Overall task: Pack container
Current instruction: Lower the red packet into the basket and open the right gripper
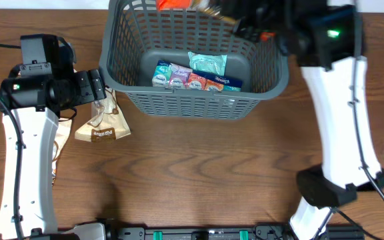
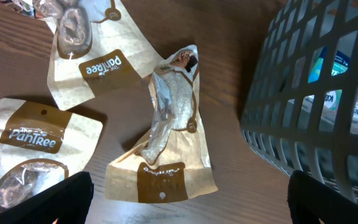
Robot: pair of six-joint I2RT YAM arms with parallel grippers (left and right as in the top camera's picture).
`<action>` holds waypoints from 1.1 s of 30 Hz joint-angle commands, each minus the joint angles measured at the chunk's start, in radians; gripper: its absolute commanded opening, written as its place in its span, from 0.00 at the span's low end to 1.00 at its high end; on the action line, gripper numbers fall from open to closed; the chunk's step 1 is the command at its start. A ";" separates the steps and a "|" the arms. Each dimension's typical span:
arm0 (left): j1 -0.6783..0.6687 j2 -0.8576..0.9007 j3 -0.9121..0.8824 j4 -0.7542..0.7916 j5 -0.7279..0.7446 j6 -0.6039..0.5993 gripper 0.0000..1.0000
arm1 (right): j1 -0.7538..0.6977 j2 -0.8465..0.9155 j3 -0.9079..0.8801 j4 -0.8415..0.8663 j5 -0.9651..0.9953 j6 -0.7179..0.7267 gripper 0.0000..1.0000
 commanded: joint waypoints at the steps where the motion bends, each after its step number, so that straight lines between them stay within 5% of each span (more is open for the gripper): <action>1: 0.002 -0.032 -0.006 -0.002 0.010 -0.001 0.91 | 0.018 0.080 0.023 0.002 -0.071 -0.079 0.01; 11: 0.002 -0.073 -0.006 -0.010 -0.039 -0.001 0.91 | 0.010 0.366 0.023 -0.114 -0.077 -0.073 0.03; 14: 0.002 -0.075 -0.006 -0.016 -0.039 -0.001 0.91 | 0.009 0.403 0.023 -0.112 -0.078 -0.044 0.33; 16: 0.002 -0.075 -0.006 -0.021 -0.039 0.000 0.91 | 0.009 0.406 0.023 -0.109 -0.078 -0.043 0.39; 27: 0.002 -0.075 -0.006 -0.101 -0.174 0.086 0.92 | -0.042 0.211 0.024 -0.085 0.110 -0.036 0.49; 33: 0.003 -0.071 -0.006 -0.083 -0.204 0.085 0.97 | -0.171 0.018 0.024 -0.079 0.151 0.107 0.55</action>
